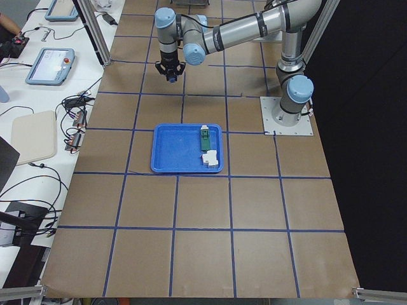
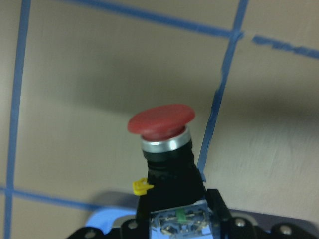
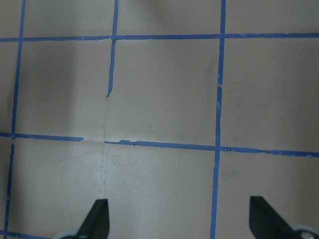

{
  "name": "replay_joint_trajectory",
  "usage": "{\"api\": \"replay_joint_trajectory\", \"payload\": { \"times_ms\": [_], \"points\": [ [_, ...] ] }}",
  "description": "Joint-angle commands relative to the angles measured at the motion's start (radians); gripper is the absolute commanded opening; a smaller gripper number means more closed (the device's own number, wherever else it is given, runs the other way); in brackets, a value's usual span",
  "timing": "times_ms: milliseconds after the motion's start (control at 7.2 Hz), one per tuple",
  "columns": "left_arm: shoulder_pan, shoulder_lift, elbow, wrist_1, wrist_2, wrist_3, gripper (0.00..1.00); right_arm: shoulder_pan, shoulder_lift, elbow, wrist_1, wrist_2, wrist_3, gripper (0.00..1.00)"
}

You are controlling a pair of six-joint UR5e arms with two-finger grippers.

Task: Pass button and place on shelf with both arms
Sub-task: 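Carry the button with the left gripper toward the right gripper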

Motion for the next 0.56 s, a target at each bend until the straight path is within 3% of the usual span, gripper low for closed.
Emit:
{"api": "replay_joint_trajectory", "payload": {
  "times_ms": [0, 417],
  "points": [
    [-0.112, 0.011, 0.033, -0.047, -0.15, -0.005, 0.0, -0.02, -0.003, -0.001, 0.007, 0.008, -0.255, 1.0],
    [-0.191, 0.025, 0.053, -0.033, -0.4, -0.035, 0.0, -0.042, -0.003, 0.002, 0.044, 0.04, -0.82, 0.98]
  ]
}}
